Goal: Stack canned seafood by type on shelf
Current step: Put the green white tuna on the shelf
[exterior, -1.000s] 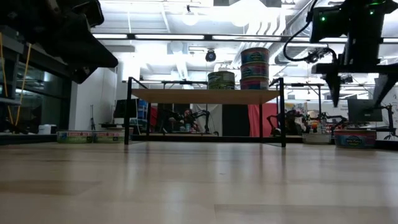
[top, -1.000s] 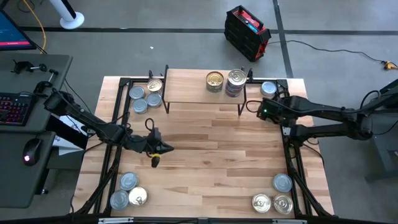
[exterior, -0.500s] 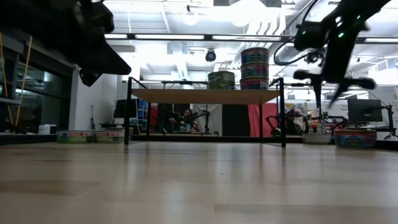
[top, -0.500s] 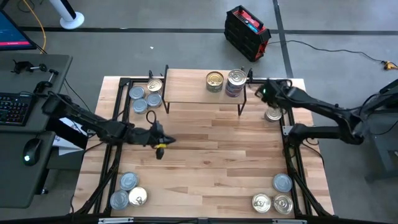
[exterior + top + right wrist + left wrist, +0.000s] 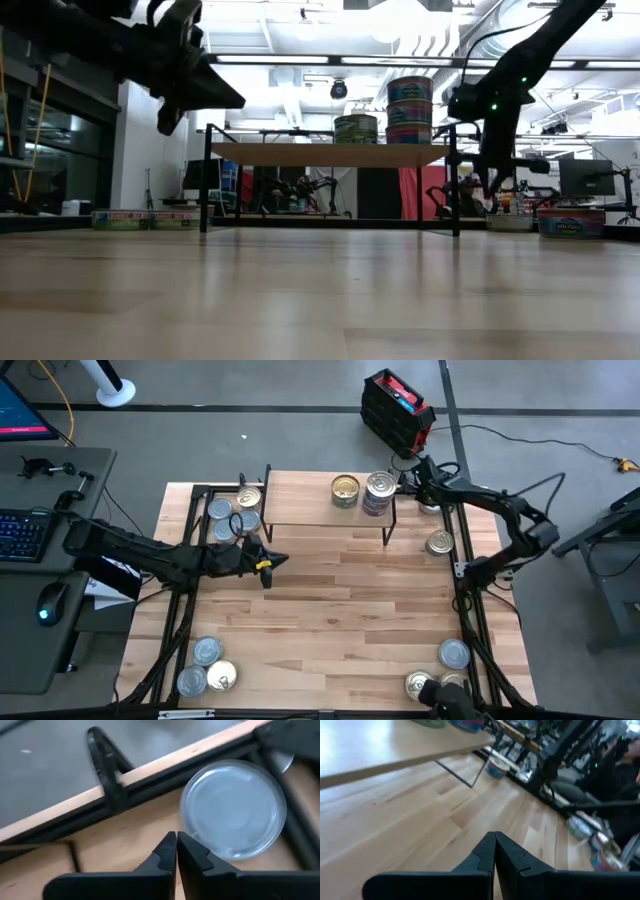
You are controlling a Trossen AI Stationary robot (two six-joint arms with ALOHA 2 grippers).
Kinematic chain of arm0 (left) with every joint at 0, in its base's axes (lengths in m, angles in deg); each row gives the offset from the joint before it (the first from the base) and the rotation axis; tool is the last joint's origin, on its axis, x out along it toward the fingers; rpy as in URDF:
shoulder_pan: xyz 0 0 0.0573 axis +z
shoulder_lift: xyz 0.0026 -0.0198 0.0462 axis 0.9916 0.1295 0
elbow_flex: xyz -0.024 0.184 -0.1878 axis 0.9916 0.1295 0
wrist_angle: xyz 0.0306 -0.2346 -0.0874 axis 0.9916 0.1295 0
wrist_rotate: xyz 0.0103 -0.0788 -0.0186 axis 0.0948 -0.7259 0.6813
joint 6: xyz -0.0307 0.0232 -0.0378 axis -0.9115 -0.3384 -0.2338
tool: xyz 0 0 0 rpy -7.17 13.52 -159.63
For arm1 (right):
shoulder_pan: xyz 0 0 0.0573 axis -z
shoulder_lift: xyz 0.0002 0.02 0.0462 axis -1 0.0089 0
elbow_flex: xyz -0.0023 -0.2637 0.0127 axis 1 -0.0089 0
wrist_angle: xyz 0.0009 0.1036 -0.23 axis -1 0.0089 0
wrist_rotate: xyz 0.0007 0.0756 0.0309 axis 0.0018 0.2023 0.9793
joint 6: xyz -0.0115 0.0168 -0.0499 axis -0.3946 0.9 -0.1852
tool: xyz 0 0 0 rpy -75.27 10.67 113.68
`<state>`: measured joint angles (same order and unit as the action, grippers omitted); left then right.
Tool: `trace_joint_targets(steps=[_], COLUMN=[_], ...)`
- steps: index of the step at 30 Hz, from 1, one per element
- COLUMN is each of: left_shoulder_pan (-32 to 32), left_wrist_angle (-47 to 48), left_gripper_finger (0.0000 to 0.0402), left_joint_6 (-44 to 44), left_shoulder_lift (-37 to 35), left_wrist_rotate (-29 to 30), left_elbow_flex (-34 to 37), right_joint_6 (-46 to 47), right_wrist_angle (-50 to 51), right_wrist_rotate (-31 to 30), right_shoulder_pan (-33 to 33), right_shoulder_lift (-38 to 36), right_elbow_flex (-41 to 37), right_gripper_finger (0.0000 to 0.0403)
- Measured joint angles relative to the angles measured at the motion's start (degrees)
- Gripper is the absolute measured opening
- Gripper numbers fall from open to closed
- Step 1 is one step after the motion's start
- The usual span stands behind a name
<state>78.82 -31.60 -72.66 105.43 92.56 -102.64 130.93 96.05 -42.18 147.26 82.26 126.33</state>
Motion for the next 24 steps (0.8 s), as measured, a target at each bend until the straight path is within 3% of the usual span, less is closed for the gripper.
trace_joint_targets(steps=[13,24], left_shoulder_pan=[3.4,3.4], left_wrist_angle=[-1.0,-0.6], left_gripper_finger=[0.0000,0.0000], left_joint_6=[-2.1,-1.7], left_shoulder_lift=[0.0,0.0], left_wrist_rotate=[0.0,-1.2], left_elbow_flex=[0.0,0.0], right_joint_6=[-2.1,-7.9], right_wrist_angle=[3.4,10.1], right_wrist_rotate=[-11.0,-6.3], right_shoulder_pan=[-2.1,-2.9], right_shoulder_lift=[8.4,8.4], right_elbow_flex=[1.9,1.9], right_gripper_finger=[0.0000,0.0000])
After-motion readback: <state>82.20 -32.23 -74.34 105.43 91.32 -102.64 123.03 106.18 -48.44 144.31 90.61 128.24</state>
